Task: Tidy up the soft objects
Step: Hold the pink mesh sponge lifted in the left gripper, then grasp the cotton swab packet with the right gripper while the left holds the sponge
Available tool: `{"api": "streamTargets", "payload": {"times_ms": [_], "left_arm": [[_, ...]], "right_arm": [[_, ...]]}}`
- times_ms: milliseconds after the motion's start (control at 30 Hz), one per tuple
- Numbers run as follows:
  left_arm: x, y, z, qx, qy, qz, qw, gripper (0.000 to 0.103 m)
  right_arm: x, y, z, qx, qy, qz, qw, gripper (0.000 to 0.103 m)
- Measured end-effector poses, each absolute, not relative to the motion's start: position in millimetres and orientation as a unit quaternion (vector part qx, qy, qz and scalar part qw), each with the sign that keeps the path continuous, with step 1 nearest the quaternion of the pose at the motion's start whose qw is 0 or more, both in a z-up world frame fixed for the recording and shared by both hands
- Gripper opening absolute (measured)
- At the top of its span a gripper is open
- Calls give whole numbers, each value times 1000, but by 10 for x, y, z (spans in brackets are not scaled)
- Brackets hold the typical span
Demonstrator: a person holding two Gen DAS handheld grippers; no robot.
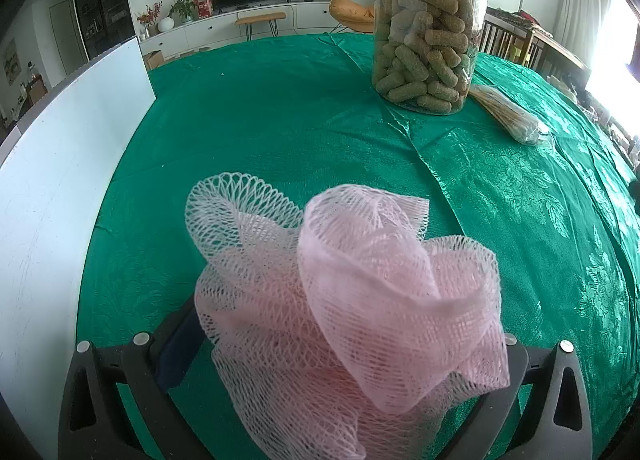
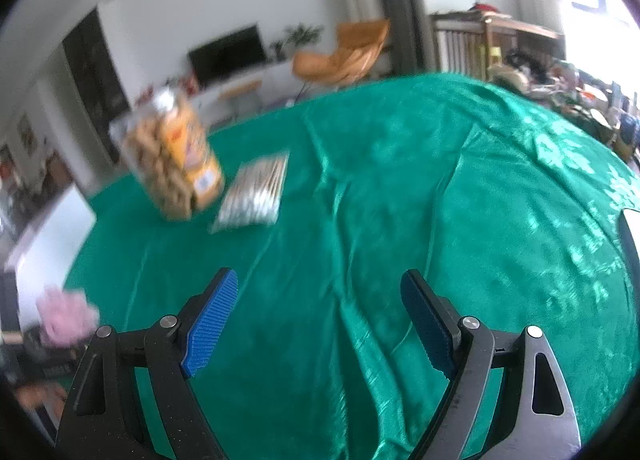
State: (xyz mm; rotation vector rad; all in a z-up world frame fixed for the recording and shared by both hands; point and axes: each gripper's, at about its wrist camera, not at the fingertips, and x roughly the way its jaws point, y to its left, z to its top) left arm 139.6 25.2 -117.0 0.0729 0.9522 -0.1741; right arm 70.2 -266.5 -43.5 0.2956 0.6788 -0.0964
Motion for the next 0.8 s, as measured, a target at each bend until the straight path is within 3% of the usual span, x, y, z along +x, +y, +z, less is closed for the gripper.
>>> {"api": "streamTargets", "payload": {"times_ms": [167,333,533,600,633,667,800], "left_arm": [[1394,252,-1169,35,458,-84,884,103],[1393,252,-1169,35,458,-84,884,103],[1383,258,-1158,35,458,-84,885,103],[1381,257,-1158,35,458,-84,885,103],[1382,260,-1158,35,458,-84,885,103],[1384,259,-1156,35,458,-84,885,103],[1382,258,-1155,35,458,-84,884,103]], "right_arm": [[1462,-2567,-447,181,416,2,891,87],[2523,-2036,-534,100,506,9,857,86],[2885,-1754,-792,36,548,-11,836,85],[2820,-1717,-791,26,546,-8,837,78],[2782,-1717,-780,23,543,-13,839,57],[2702,-1729,-765,24,539,-15,842,48],[2289,-1830,-709,52,545,13,837,41]]}}
